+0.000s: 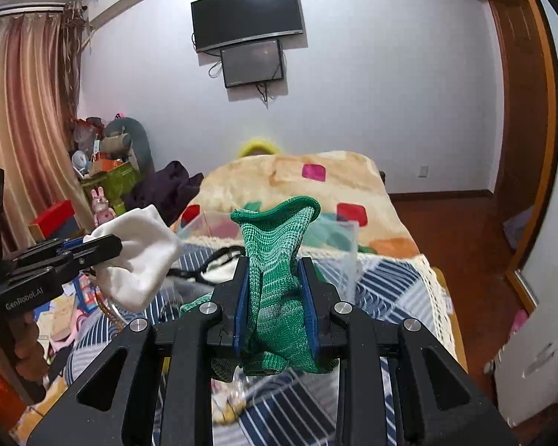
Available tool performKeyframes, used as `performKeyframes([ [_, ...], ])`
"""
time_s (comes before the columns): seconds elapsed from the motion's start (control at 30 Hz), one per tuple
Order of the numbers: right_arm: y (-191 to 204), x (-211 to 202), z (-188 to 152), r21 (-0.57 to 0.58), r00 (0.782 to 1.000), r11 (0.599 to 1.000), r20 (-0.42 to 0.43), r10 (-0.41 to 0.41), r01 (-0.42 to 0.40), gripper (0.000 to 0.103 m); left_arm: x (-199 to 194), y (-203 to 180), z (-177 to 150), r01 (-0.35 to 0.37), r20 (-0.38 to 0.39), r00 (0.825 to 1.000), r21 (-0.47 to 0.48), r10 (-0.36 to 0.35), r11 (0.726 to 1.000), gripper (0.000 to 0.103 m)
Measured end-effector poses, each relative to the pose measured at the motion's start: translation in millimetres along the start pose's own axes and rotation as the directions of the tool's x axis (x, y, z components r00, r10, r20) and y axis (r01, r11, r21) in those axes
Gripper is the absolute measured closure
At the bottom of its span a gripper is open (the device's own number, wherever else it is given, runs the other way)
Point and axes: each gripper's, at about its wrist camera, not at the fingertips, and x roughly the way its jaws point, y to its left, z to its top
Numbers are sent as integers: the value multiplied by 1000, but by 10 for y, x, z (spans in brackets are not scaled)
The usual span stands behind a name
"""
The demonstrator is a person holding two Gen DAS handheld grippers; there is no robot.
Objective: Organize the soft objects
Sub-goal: 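Carry the bag and glove over the clear box and open both grippers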
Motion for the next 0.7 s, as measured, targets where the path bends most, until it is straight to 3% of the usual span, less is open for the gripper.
performKeyframes([
  [0.37, 130, 517, 143, -22, 999, 1000, -46, 6, -7, 80, 531, 206, 229, -11, -8, 1000, -71, 10, 997, 81],
  [0.7, 72, 962, 28, -32, 983, 999, -184, -20, 15, 80, 1042, 172, 52, -40, -121, 992, -37, 35, 999, 81],
])
